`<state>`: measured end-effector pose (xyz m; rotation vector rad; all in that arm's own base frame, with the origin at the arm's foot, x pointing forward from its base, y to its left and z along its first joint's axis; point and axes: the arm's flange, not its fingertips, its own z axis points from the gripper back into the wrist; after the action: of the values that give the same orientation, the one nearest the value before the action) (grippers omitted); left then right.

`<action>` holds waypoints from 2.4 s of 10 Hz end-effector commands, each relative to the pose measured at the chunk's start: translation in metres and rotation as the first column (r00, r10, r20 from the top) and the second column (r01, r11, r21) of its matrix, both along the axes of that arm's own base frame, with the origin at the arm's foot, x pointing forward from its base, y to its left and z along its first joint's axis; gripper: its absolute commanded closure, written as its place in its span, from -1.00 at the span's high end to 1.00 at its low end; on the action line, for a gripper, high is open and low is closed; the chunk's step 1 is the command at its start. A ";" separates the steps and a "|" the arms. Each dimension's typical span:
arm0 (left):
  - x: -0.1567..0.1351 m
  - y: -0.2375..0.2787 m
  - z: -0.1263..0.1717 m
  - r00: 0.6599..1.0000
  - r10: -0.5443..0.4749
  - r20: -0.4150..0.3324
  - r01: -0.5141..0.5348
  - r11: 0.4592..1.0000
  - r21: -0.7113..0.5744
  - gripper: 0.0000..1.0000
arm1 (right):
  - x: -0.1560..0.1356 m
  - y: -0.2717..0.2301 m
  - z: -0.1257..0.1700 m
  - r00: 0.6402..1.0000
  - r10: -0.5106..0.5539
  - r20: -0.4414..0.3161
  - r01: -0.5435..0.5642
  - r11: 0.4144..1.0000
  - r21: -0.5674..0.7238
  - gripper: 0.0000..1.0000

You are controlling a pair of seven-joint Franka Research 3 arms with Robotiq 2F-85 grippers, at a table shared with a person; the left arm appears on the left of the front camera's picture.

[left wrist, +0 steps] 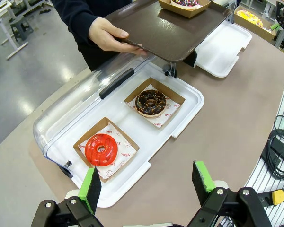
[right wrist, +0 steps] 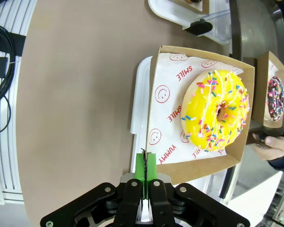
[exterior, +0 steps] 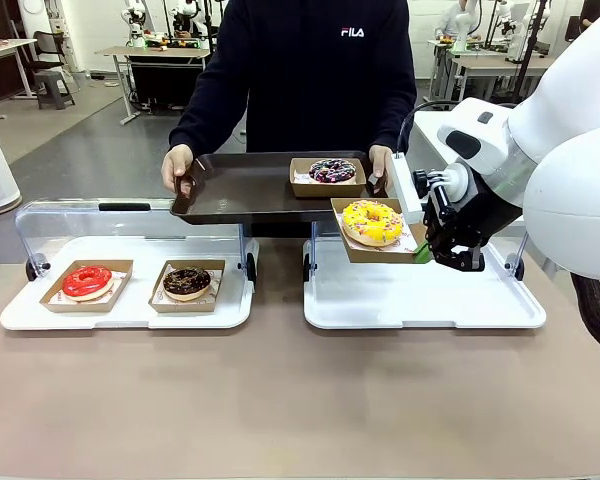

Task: Provide the desired donut to the person.
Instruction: Place the picked Paper togo box onto the Handle tray extended by the person.

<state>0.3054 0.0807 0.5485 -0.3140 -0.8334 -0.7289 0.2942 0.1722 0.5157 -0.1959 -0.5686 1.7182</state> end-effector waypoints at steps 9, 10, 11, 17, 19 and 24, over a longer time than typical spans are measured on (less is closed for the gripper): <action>0.000 0.001 -0.001 1.000 -0.008 0.003 0.008 1.000 -0.006 1.00 | 0.018 0.065 0.083 0.999 0.041 0.033 -0.039 0.997 -0.067 -0.97; 0.000 0.001 -0.001 1.000 -0.008 0.003 0.008 1.000 -0.006 1.00 | 0.029 0.105 0.117 0.999 0.028 0.029 -0.024 0.993 -0.119 -0.97; 0.000 0.001 -0.001 1.000 -0.008 0.003 0.008 1.000 -0.006 1.00 | 0.040 0.142 0.144 0.999 0.041 -0.001 -0.041 0.990 -0.137 -0.97; 0.000 0.001 -0.001 1.000 -0.008 0.003 0.008 1.000 -0.006 1.00 | 0.148 0.290 0.082 0.998 -0.061 -0.009 0.059 0.992 -0.112 -0.97; 0.000 0.001 -0.001 1.000 -0.008 0.003 0.008 1.000 -0.006 1.00 | 0.168 0.287 0.036 0.998 -0.056 -0.008 0.055 0.989 -0.138 -0.97; 0.000 0.001 -0.001 1.000 -0.008 0.003 0.008 1.000 -0.006 1.00 | 0.190 0.272 0.016 0.999 -0.026 -0.041 0.020 0.989 -0.148 0.21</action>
<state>0.3054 0.0801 0.5486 -0.3132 -0.8330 -0.7299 0.4886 0.4515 0.5294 -0.2569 -0.4099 1.7249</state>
